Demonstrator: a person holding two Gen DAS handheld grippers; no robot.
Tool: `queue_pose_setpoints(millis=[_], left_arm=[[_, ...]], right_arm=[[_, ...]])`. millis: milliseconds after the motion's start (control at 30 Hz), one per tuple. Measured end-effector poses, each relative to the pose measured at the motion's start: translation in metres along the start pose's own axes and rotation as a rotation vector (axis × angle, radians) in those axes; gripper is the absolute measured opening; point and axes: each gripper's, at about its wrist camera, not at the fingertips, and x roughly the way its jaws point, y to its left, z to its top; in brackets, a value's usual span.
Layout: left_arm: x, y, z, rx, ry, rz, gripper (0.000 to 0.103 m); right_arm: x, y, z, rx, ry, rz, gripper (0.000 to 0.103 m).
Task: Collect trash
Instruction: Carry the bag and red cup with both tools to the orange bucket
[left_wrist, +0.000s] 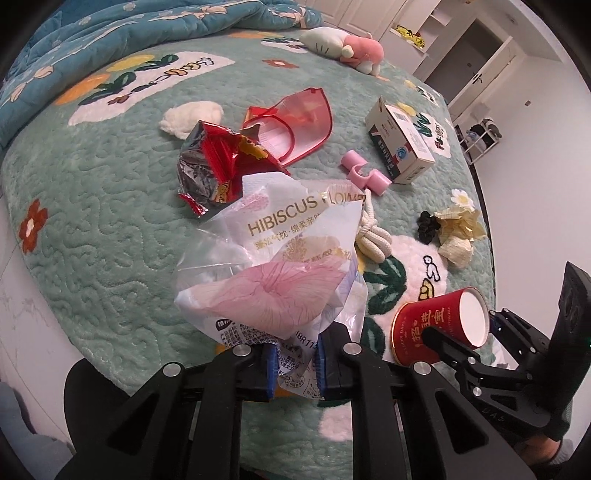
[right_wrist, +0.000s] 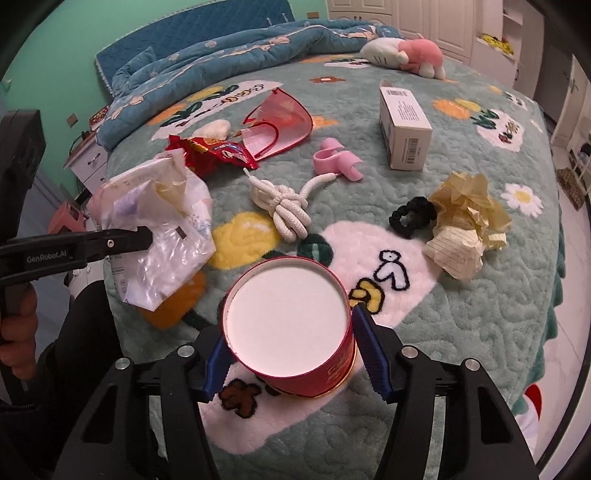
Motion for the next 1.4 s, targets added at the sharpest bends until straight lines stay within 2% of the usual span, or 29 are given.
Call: queue_pose_setpoints(millis=[100,467,667,833,967,1167,1267,1400], left_arm=[[-0.004,-0.004,0.0,0.011,-0.008,-0.006,0.017],[-0.048,-0.03,-0.004,0.068,-0.1,-0.02,0.017],[-0.073,-0.061,-0.009,0.152,-0.144,-0.042,0.017],[-0.083,-0.104,-0.009,0.245,-0.169,-0.077,0.017],[-0.08,-0.146,-0.007,0.337,-0.166,-0.111,0.017],[-0.053,-0.236,-0.002,0.509,-0.109,-0.202,0.017],[-0.028,-0.293,-0.005,0.617,-0.061,-0.265,0.017],[0.012,-0.35,-0.017,0.716,0.029,-0.335,0.017]], right_arm=[[-0.004,0.0,-0.001,0.005,-0.011,0.018,0.056],[-0.065,0.0,0.005,0.038,-0.171,0.058,0.055],[-0.11,-0.005,-0.002,0.059,-0.274,0.053,0.055],[-0.144,-0.023,-0.016,0.09,-0.345,0.047,0.055],[-0.172,-0.053,-0.032,0.147,-0.405,-0.004,0.055],[-0.218,-0.132,-0.077,0.319,-0.484,-0.147,0.055],[-0.232,-0.17,-0.103,0.407,-0.497,-0.215,0.055],[-0.246,-0.226,-0.148,0.548,-0.485,-0.32,0.055]])
